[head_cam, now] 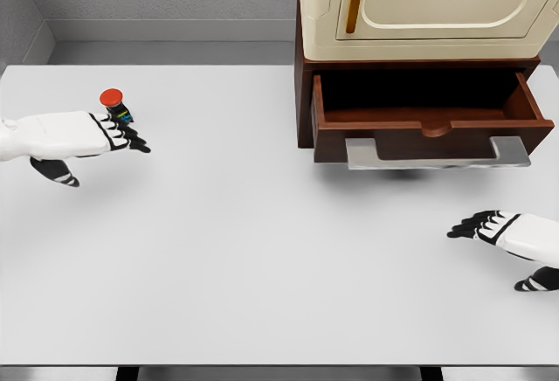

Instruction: Put the switch into the drawer with left arm, and close the drawer with right arm

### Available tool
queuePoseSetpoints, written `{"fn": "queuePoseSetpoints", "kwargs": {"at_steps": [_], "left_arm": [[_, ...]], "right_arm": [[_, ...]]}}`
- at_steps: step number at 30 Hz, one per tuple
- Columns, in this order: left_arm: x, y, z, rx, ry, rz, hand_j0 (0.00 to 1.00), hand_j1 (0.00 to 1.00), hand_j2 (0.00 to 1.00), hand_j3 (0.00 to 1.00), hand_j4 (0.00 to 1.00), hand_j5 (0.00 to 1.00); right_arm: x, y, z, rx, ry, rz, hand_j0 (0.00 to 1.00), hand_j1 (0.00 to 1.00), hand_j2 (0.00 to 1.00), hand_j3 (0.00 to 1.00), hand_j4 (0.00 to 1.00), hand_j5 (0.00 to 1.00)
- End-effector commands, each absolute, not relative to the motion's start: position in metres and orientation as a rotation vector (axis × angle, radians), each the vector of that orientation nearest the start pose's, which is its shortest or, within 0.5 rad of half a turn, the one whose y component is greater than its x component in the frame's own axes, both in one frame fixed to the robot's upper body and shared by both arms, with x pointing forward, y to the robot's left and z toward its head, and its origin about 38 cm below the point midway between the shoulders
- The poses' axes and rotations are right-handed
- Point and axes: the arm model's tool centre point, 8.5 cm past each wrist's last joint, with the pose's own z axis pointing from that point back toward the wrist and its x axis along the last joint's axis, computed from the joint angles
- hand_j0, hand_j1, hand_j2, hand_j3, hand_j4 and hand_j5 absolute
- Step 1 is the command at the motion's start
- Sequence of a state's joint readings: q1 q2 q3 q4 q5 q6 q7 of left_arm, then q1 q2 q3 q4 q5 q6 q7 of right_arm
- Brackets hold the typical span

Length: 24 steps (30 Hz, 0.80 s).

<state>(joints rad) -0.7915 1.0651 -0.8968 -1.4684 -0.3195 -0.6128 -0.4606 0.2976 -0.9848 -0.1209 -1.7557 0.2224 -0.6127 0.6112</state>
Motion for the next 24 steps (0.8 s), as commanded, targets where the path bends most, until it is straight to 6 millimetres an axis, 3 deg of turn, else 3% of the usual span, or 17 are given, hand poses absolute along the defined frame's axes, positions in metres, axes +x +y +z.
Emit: {"fn": "queuePoseSetpoints", "kwargs": {"at_steps": [1, 4, 5, 6, 7, 13, 15, 19, 24], "left_arm": [[0.416, 0.357, 0.229, 0.415, -1.206, -2.202, 1.00, 1.00, 1.00, 1.00, 1.00, 1.00], [0.423, 0.366, 0.227, 0.430, -1.183, -2.174, 1.00, 1.00, 1.00, 1.00, 1.00, 1.00], [0.433, 0.363, 0.214, 0.391, -1.138, -2.166, 1.00, 1.00, 1.00, 1.00, 1.00, 1.00], [0.455, 0.352, 0.197, 0.338, -1.088, -2.138, 1.00, 1.00, 1.00, 1.00, 1.00, 1.00], [0.466, 0.353, 0.194, 0.334, -1.078, -2.109, 1.00, 1.00, 1.00, 1.00, 1.00, 1.00], [0.486, 0.369, 0.243, 0.463, -1.169, -2.016, 1.00, 1.00, 1.00, 1.00, 1.00, 1.00], [0.495, 0.369, 0.229, 0.437, -1.167, -1.965, 1.00, 1.00, 1.00, 1.00, 1.00, 1.00], [0.499, 0.367, 0.238, 0.452, -1.199, -1.947, 1.00, 1.00, 1.00, 1.00, 1.00, 1.00], [0.515, 0.374, 0.227, 0.434, -1.205, -1.833, 1.00, 1.00, 1.00, 1.00, 1.00, 1.00]], "right_arm": [[0.277, -0.408, 0.172, -0.237, -1.248, 1.855, 1.00, 1.00, 1.00, 1.00, 1.00, 1.00], [0.279, -0.408, 0.175, -0.249, -1.256, 1.854, 1.00, 1.00, 1.00, 1.00, 1.00, 1.00], [0.280, -0.408, 0.175, -0.250, -1.261, 1.850, 1.00, 1.00, 1.00, 1.00, 1.00, 1.00], [0.280, -0.409, 0.176, -0.256, -1.261, 1.850, 1.00, 1.00, 1.00, 1.00, 1.00, 1.00], [0.280, -0.409, 0.176, -0.257, -1.259, 1.850, 1.00, 1.00, 1.00, 1.00, 1.00, 1.00], [0.282, -0.409, 0.178, -0.263, -1.266, 1.848, 1.00, 1.00, 1.00, 1.00, 1.00, 1.00], [0.282, -0.410, 0.179, -0.265, -1.265, 1.849, 1.00, 1.00, 1.00, 1.00, 1.00, 1.00], [0.281, -0.410, 0.178, -0.261, -1.261, 1.850, 1.00, 1.00, 1.00, 1.00, 1.00, 1.00], [0.280, -0.411, 0.176, -0.257, -1.252, 1.850, 1.00, 1.00, 1.00, 1.00, 1.00, 1.00]]}}
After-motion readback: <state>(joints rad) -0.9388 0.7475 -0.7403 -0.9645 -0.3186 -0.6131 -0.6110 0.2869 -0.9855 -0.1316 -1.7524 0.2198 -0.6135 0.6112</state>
